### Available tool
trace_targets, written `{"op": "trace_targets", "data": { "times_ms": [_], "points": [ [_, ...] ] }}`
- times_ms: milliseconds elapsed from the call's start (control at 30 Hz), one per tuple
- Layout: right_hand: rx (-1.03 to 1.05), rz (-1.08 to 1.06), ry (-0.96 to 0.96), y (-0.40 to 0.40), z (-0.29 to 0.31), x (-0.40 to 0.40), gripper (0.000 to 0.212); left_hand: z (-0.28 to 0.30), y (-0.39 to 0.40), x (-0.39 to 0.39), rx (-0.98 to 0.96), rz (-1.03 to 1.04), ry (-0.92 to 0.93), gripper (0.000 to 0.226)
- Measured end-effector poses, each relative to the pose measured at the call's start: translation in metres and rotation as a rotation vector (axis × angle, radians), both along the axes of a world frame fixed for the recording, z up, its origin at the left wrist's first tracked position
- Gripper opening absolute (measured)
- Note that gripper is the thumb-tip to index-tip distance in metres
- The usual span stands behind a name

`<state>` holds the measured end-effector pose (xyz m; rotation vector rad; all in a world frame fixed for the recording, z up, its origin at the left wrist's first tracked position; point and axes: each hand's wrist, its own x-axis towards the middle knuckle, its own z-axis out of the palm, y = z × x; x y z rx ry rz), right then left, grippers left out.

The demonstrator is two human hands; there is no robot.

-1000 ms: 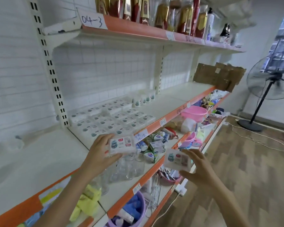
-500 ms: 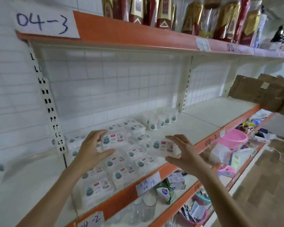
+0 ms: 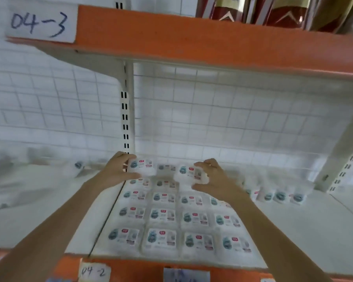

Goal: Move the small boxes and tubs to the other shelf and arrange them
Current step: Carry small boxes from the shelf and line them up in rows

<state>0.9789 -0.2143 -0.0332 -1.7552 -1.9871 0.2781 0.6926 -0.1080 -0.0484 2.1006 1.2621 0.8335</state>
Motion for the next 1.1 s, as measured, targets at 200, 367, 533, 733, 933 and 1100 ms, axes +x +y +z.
{"op": "trace_targets", "data": {
  "times_ms": [200,367,533,733,933,1100],
  "points": [
    [-0.11,0.117,-0.245,0.045,-0.012,-0.028,0.072,-0.007,-0.009,-0.001,-0.11,0.095,0.032,0.066],
    [-0.121,0.124,-0.323,0.06,-0.026,-0.042,0.065,-0.016,-0.008,-0.007,-0.14,0.152,0.009,0.066],
    [-0.101,0.099,-0.358,0.061,-0.037,-0.041,0.065,-0.026,-0.005,-0.006,-0.175,0.124,-0.036,0.066],
    [-0.06,0.073,-0.29,0.056,-0.047,-0.043,0.053,-0.044,0.0,-0.001,-0.21,0.07,-0.139,0.054],
    [0.019,0.035,-0.312,0.054,-0.053,-0.045,0.044,-0.059,0.008,0.002,-0.137,0.134,-0.099,0.061],
    [0.055,0.019,-0.315,0.057,-0.052,-0.048,0.041,-0.06,0.016,0.002,-0.123,0.13,-0.073,0.062]
  ]
}}
